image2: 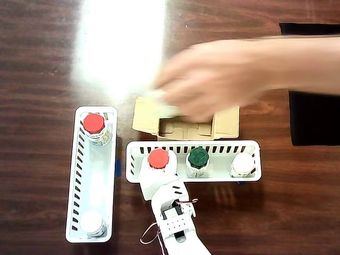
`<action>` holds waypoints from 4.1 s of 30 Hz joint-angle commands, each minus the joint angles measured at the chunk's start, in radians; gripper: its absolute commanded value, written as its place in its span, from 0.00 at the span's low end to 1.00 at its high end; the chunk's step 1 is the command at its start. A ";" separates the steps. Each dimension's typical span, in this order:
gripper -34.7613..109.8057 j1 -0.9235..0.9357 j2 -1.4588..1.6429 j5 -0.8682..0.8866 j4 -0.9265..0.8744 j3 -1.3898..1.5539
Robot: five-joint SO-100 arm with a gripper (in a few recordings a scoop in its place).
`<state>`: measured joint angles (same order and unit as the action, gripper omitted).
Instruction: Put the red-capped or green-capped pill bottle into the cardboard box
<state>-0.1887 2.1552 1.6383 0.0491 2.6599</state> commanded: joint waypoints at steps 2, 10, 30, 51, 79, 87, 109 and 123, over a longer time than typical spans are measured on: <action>0.59 -0.028 -0.095 0.003 0.057 -0.060; 0.37 -0.012 -0.147 0.040 0.048 -0.135; 0.25 -0.112 0.485 -0.075 -1.028 -0.535; 0.25 0.052 -0.133 -0.067 -0.930 -1.160; 0.25 0.235 -0.505 0.083 -0.443 -1.020; 0.38 0.221 -0.489 0.083 -0.416 -0.927; 0.41 0.104 -0.170 -0.041 -1.094 -1.132; 0.25 0.245 0.770 0.109 -1.430 -0.526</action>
<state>0.0077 2.7320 1.7135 -1.3346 2.0663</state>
